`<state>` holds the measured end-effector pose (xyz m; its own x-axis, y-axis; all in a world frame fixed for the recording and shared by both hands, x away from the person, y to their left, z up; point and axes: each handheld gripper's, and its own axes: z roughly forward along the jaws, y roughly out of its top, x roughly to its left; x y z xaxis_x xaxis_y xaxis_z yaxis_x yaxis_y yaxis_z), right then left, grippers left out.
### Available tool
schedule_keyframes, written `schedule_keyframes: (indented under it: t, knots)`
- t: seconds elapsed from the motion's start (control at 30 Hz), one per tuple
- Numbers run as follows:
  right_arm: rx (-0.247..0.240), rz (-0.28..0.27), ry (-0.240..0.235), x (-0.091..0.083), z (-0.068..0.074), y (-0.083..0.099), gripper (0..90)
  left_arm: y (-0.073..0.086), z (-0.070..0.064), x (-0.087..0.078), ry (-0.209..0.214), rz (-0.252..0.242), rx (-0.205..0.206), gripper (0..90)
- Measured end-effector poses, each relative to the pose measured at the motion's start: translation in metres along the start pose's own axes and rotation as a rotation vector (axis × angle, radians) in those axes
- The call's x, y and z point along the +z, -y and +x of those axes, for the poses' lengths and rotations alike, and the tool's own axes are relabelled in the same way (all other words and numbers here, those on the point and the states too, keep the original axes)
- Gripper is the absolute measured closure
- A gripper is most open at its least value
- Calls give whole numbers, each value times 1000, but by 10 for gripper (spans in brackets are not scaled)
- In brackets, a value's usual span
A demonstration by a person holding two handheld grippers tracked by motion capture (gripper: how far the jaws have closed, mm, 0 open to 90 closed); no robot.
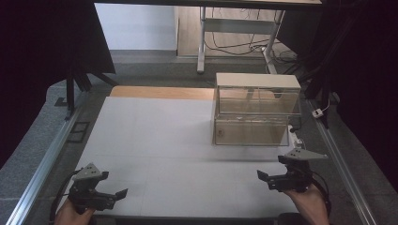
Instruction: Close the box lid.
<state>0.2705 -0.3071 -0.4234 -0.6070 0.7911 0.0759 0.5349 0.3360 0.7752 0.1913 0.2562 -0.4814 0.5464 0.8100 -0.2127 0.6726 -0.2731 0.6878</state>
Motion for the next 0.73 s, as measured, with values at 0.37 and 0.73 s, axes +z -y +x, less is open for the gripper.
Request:
schedule_keyframes:
  t: [0.37, 0.73]
  knots:
    - [37, 17, 15, 1, 9, 26, 0, 0, 0, 0, -3, 1, 5, 8]
    - [20, 78, 31, 7, 12, 36, 0, 0, -1, 0, -3, 5, 5, 7]
